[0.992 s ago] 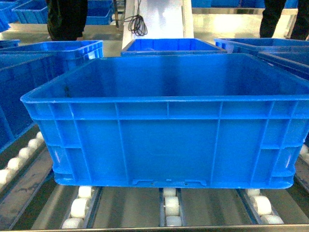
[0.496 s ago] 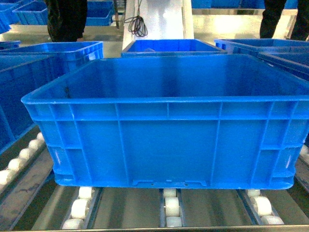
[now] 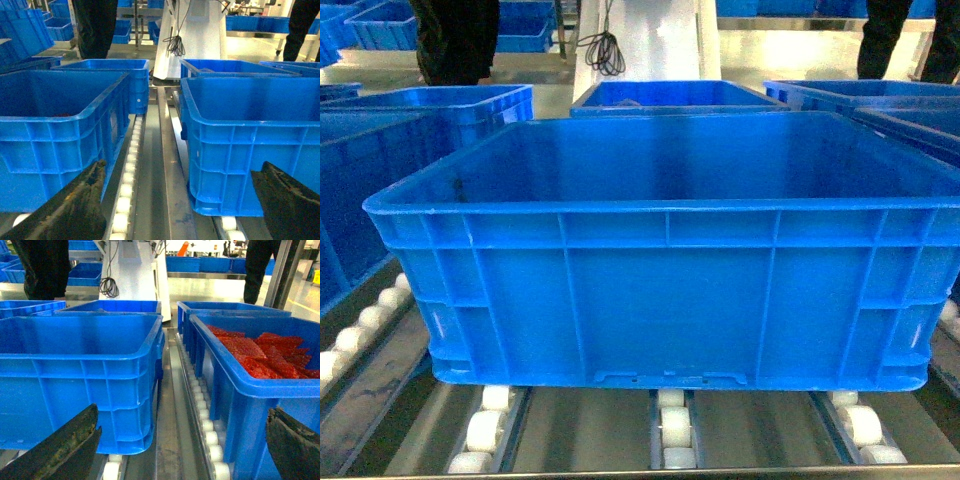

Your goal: Place box next to blue box on left shelf

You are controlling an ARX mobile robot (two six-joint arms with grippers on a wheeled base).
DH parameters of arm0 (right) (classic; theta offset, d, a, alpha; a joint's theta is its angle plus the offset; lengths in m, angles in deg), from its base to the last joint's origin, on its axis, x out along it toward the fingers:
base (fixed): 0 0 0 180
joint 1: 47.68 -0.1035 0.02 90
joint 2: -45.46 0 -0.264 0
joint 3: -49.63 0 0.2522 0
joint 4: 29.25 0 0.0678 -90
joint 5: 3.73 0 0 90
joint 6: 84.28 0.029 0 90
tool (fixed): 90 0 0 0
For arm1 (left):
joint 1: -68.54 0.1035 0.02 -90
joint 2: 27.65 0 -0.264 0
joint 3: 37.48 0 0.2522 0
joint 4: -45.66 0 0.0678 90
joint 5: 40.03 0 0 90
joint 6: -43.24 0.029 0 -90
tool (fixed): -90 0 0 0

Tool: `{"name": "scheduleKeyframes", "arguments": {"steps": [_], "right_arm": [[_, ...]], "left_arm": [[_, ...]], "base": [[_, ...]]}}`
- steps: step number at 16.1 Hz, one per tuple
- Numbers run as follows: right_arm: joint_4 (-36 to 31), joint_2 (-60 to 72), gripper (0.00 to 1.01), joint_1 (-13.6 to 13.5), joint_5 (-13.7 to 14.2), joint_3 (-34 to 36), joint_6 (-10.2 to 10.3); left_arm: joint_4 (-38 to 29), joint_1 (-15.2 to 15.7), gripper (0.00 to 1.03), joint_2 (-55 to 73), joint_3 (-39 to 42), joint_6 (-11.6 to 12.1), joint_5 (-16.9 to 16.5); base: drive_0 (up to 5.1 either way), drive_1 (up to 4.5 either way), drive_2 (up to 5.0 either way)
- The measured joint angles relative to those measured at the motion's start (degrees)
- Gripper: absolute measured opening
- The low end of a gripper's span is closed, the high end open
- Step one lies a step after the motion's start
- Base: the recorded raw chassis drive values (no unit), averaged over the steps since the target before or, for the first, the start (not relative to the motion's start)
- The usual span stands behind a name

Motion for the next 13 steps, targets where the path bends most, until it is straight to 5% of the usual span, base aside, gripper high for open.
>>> {"name": "scheduleKeyframes", "arguments": {"steps": [1,13], "right_arm": [[0.0,0.0,0.98,0.0,0.0,0.0,0.02],[0.0,0.0,0.98,0.0,0.0,0.0,0.02]], "left_arm": [[0.0,0.0,1.0,0.0,0.0,0.13,0.0],[0.0,0.0,0.98,0.0,0.0,0.17,0.0]], "base": [[0.0,0.0,0.0],[0.0,0.0,0.0]]}}
